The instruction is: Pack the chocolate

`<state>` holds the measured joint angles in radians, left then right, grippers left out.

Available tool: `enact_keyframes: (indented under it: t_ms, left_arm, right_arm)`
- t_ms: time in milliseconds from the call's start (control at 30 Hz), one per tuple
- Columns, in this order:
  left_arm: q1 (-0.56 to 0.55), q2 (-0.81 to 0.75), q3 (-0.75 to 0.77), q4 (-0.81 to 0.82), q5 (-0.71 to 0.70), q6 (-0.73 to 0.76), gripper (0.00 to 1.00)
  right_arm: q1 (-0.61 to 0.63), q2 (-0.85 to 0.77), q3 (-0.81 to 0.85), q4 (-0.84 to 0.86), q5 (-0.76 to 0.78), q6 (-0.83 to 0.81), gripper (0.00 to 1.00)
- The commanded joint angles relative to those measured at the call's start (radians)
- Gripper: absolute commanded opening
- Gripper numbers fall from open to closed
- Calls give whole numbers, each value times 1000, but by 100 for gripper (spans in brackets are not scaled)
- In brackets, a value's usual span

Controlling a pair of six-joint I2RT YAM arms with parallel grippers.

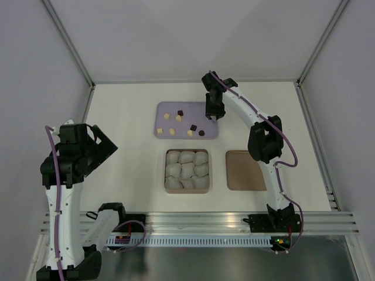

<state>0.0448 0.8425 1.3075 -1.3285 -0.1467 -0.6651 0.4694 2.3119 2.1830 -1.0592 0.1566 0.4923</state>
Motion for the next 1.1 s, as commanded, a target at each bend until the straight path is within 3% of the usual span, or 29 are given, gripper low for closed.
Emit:
enact_keyframes:
  t_ms: [0, 233, 733, 1067]
  left_arm:
    - [6, 0, 6, 31, 24, 22, 100]
    - [6, 0, 7, 37, 30, 27, 100]
    - [6, -5, 6, 35, 42, 21, 99]
    - [6, -19, -5, 18, 47, 13, 100]
  right_arm:
    - [6, 11, 47, 7, 21, 20, 42]
    - [6, -5, 47, 5, 18, 23, 37]
    - [6, -71, 26, 2, 18, -8, 16]
    - [6, -144, -32, 4, 11, -43, 11]
